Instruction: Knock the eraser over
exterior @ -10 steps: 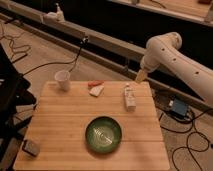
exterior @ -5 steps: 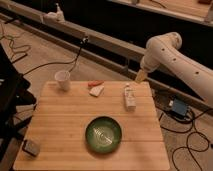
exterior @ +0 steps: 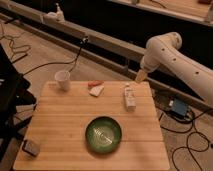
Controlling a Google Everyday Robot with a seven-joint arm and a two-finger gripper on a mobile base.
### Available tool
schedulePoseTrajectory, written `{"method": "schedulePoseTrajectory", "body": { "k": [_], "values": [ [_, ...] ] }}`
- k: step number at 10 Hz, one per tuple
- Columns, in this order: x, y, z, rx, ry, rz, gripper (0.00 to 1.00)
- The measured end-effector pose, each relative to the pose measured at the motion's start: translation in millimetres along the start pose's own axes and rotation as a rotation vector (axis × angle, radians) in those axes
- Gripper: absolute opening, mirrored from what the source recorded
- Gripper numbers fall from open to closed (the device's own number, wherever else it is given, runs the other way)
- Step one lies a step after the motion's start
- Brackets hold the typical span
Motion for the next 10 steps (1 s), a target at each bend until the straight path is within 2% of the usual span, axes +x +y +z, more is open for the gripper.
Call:
{"method": "schedulePoseTrajectory", "body": {
  "k": [4,10],
  "values": [
    [-0.4,0.1,0.1,0.000,0.000,-0.001,0.74],
    [-3.9,2.2,1.1,-0.007,-0.011,0.002,0.16]
  ]
}}
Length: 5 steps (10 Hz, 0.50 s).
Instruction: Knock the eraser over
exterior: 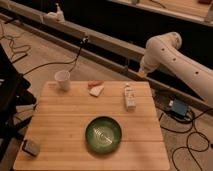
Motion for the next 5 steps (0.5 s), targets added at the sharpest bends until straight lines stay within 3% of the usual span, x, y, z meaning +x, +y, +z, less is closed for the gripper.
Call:
{"method": "schedulePoseTrajectory", "body": {
  "k": [2,3,5],
  "values": [
    [-27.0,24.4,11.0,-0.072,-0.072,-0.010,0.01],
    [-51.9,50.3,19.5,-0.142,-0.132,-0.027,0.00],
    [-81.5,90.4,29.1,-0.245,-0.210,-0.057,0.00]
  ]
}}
